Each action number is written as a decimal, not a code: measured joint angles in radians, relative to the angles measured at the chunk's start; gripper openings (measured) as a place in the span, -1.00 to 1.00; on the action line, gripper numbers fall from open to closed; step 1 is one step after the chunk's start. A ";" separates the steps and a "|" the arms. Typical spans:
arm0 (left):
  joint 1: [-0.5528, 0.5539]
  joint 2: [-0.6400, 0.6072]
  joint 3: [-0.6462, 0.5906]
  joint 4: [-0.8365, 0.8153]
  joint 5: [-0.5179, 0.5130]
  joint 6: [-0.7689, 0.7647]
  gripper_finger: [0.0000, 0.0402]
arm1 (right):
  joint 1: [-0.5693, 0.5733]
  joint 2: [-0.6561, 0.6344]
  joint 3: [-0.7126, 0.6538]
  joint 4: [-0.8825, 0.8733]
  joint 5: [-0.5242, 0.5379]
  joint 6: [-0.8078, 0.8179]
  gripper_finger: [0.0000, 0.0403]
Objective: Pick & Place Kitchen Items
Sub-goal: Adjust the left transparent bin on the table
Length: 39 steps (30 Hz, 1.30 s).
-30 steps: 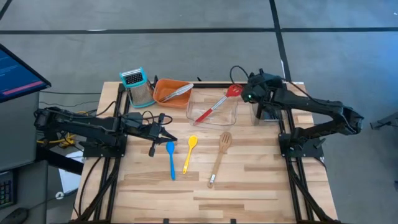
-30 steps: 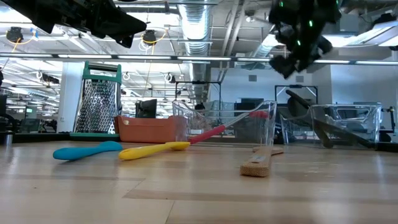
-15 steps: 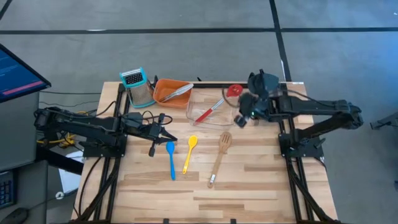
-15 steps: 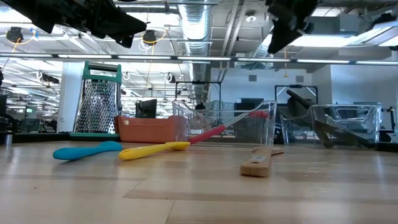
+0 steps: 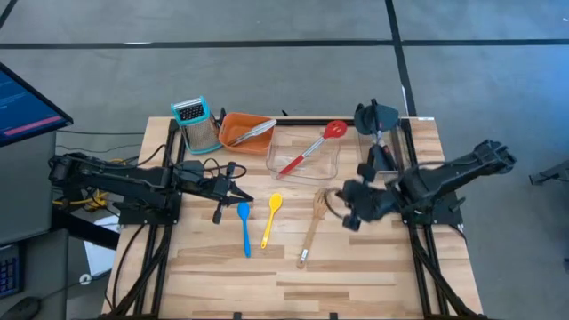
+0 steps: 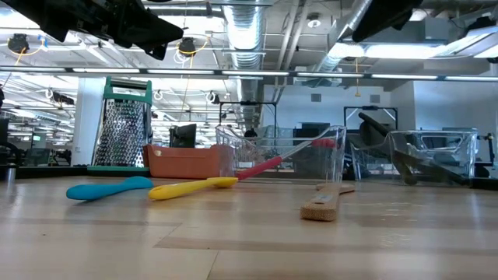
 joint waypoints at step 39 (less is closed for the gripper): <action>-0.125 0.000 -0.141 0.150 -0.091 -0.343 -0.99 | -0.098 0.003 -0.441 0.770 -0.121 -0.329 -1.00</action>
